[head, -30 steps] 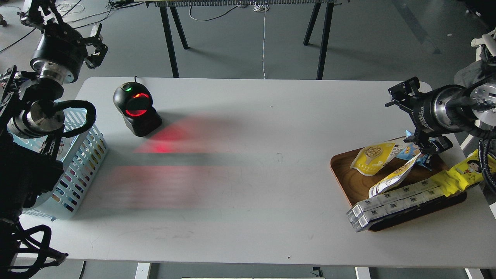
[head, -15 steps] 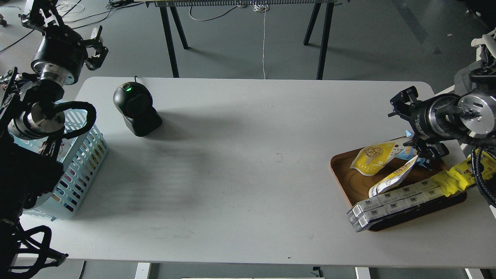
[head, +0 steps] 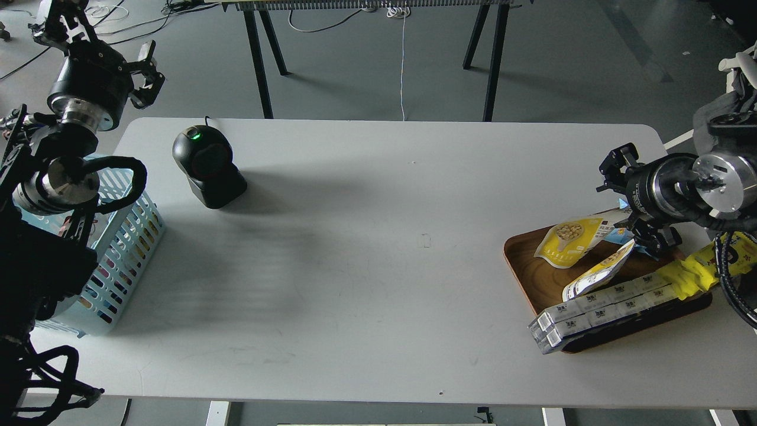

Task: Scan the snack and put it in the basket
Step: 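Lower the right gripper and grasp the yellow snack bag, then lift the yellow snack bag with the right gripper toward the scanner, then lower the bag beside the scanner and open the right gripper, then retract the right arm and move the left gripper toward the bag, then grasp the yellow snack bag with the left gripper and lift it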

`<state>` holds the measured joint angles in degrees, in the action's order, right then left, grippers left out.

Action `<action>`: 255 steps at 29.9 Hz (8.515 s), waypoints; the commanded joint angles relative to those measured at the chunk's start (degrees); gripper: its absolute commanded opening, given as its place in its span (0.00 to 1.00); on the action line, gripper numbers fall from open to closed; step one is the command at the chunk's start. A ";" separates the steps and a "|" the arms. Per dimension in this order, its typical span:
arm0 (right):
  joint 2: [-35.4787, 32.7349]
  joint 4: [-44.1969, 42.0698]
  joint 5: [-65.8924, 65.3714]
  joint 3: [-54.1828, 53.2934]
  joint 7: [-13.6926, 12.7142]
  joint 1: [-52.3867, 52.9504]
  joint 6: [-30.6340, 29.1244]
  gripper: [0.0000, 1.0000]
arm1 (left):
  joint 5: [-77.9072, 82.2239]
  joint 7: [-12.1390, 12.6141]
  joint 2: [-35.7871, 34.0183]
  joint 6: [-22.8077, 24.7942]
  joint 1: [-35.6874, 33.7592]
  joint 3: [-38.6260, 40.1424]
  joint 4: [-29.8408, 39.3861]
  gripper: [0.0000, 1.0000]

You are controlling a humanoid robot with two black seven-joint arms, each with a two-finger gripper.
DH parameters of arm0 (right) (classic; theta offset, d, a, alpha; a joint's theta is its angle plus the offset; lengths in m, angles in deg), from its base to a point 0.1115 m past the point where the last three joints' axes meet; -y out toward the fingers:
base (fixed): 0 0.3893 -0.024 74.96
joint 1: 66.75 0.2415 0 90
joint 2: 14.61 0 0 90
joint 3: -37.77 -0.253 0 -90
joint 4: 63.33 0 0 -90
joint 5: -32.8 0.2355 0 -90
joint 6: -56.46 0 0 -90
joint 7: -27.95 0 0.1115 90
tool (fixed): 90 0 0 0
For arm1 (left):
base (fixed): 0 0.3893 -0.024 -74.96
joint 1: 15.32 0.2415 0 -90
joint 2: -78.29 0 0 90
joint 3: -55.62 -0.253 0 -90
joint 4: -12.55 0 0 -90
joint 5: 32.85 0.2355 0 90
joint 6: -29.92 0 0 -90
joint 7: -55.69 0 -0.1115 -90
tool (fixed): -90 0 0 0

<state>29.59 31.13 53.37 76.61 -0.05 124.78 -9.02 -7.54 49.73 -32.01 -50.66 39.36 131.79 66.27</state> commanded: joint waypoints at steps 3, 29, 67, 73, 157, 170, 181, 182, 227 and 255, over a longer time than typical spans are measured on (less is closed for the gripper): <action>0.18 -0.15 -0.09 -2.19 0.00 -2.82 0.18 0.37 | 0.00 -0.28 0.00 -0.01 0.08 -0.05 -0.11 1.00; -2.10 0.47 -0.35 -4.48 0.00 0.16 1.68 0.00 | 0.09 -0.28 -0.09 -0.01 0.08 -0.14 -0.12 1.00; 24.07 -18.15 8.53 -19.50 0.00 10.63 1.85 0.00 | 0.09 -0.28 -0.53 -0.10 0.43 -0.14 -0.20 1.00; 36.81 -26.41 8.44 -23.36 0.00 4.92 3.49 0.00 | 0.18 -0.28 -0.53 -0.10 0.43 -0.14 -0.20 1.00; 10.31 -36.62 0.35 -68.43 8.03 -32.24 -24.83 0.92 | 9.65 0.77 -26.96 -0.45 -1.51 -14.10 16.47 1.00; 9.94 -43.21 1.41 -101.05 12.18 -68.47 -52.51 0.92 | 43.13 0.77 -52.81 -0.19 -0.28 -31.33 46.80 1.00; 10.64 -46.38 4.66 -105.37 13.41 -72.26 -52.51 0.92 | 80.67 2.88 -38.35 9.28 -3.96 -32.13 47.35 1.00; 10.56 -46.55 4.74 -105.73 13.32 -72.26 -52.51 0.92 | 82.51 3.05 -35.71 11.31 -5.10 -32.22 47.35 1.00; 10.56 -46.47 4.66 -106.43 13.23 -71.73 -52.51 0.93 | 99.69 11.14 4.39 18.58 -0.63 -38.73 23.53 0.71; 10.56 -46.03 4.66 -106.08 13.23 -71.82 -52.51 0.93 | 99.69 12.81 3.25 18.58 -4.40 -38.29 26.51 0.00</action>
<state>40.22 -14.92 58.03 -29.45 13.18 52.94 -61.54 92.14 63.00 -28.39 -32.08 35.68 93.49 91.88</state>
